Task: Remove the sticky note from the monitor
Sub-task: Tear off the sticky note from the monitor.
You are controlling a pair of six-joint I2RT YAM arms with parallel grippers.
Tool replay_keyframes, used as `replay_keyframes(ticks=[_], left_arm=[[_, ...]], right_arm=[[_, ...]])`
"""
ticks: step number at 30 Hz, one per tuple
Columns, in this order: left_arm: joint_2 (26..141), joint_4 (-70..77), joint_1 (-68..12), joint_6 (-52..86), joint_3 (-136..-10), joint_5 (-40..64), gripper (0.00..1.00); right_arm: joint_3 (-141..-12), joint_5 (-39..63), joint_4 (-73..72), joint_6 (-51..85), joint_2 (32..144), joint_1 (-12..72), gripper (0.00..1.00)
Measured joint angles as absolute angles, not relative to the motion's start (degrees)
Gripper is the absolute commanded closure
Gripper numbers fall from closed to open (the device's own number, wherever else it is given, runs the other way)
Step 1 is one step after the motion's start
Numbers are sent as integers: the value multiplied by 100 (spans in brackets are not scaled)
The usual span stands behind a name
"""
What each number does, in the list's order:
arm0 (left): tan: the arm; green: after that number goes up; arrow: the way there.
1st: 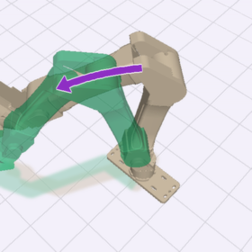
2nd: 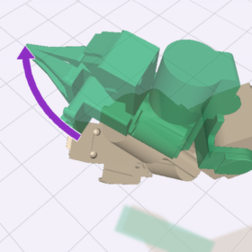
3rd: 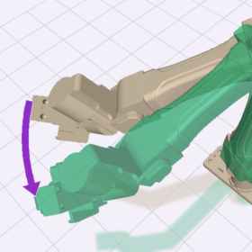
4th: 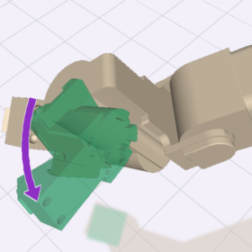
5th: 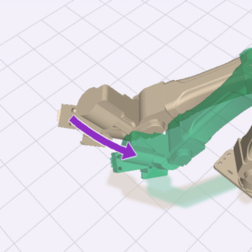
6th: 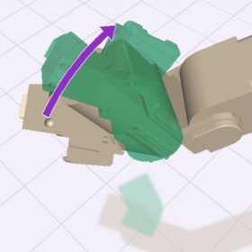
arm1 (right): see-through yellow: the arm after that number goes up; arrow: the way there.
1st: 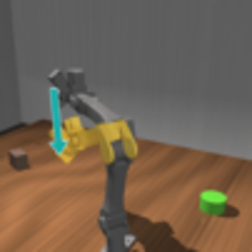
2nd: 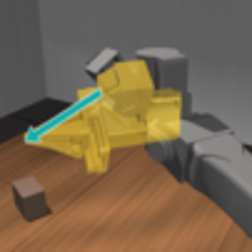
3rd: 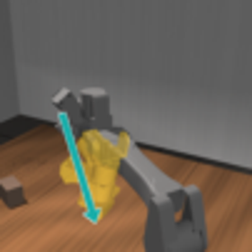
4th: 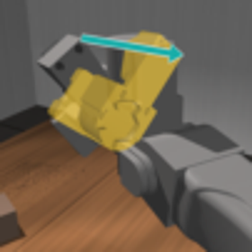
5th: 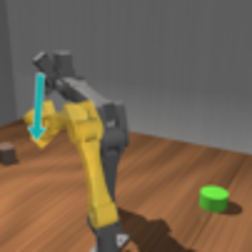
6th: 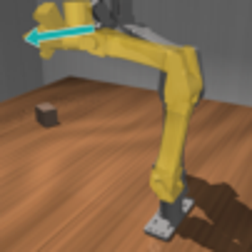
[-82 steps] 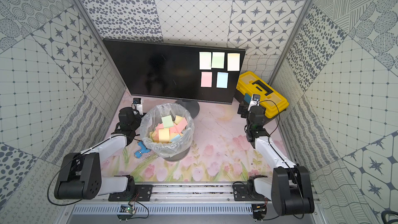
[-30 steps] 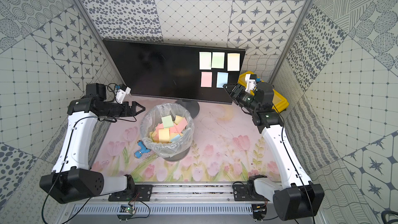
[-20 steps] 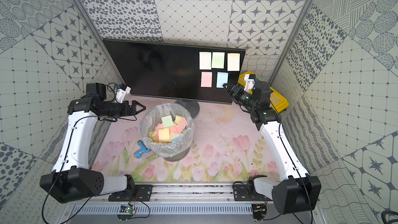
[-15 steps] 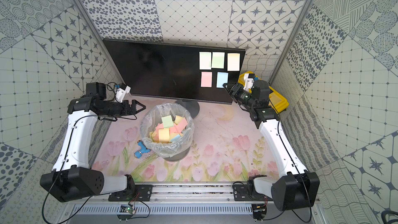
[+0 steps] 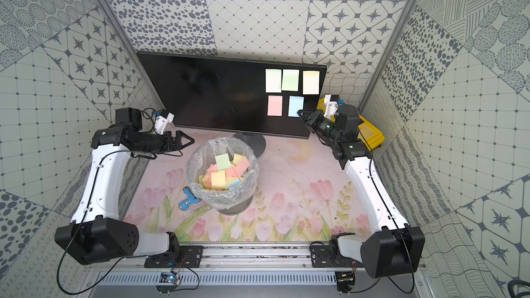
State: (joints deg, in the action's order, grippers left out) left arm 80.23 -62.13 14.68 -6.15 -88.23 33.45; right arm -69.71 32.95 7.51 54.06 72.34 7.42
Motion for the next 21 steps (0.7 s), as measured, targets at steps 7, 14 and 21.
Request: replay_keyframes(ticks=[7,14,21], left_arm=[[8060,-6213,1468,-607,-8836,3404,2],[8079,-6211,1468,-598,-8853,3492,2],[8134,-6202,1468,-593,-8853,3557,2]], right_arm=[[-6971,3304,703,5404,7218,744,100],[-6971,3308,705,5382,7076,779,100],[-7011,3387,709,5341,6886,867,100]])
